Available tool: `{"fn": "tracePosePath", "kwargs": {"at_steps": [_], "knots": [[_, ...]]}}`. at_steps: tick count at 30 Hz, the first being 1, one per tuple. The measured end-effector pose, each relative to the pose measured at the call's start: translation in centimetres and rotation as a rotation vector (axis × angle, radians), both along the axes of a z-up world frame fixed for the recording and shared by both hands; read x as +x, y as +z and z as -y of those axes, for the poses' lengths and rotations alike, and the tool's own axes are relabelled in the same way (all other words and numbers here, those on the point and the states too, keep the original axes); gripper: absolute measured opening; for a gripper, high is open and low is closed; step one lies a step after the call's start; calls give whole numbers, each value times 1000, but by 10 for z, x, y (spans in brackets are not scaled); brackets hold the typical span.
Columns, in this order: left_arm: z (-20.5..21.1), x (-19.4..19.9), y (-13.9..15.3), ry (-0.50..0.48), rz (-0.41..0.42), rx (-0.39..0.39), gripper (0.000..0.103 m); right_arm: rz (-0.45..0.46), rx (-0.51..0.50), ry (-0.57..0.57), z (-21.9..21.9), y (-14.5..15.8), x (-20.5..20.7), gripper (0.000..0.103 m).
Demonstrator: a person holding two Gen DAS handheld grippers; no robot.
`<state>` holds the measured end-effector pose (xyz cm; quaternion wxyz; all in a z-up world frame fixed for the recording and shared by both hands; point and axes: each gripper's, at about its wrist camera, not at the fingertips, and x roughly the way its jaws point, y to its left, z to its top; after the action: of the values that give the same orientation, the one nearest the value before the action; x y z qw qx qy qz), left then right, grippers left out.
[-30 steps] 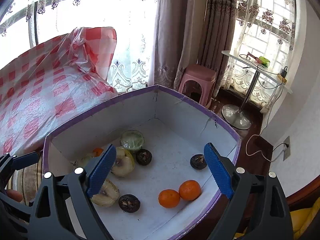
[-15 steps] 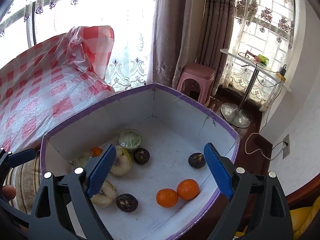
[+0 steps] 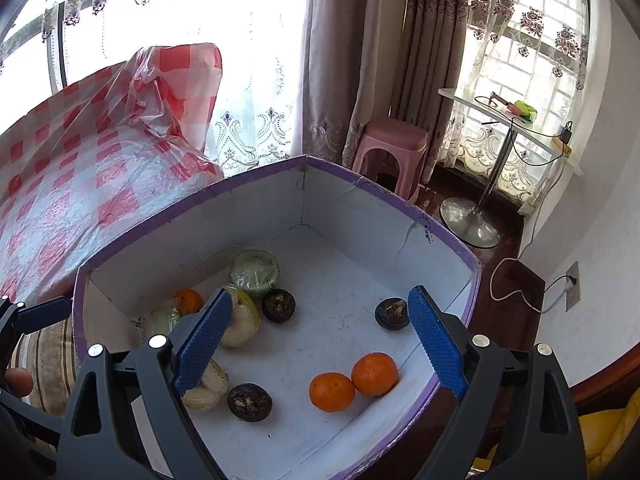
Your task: Organize fruits
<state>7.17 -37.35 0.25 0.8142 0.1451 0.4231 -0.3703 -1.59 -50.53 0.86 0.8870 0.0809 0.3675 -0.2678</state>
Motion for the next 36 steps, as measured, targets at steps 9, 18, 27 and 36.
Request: {"fn": "tracePosePath", "kwargs": {"at_steps": [9,18,27,36], "knots": [[2,2,-2,2,-8,7,101,-2,3,2,1,-1,-1,86],[1,2,-2,2,-10,7,101,-3,5,1,1,-2,-1,86],[2,3,-2,2,-10,7,101,-4,7,-2,1,-3,-1,86],[2,3,-1,0,-10,7,101,-6,9,-3,0,-4,0,86]]}}
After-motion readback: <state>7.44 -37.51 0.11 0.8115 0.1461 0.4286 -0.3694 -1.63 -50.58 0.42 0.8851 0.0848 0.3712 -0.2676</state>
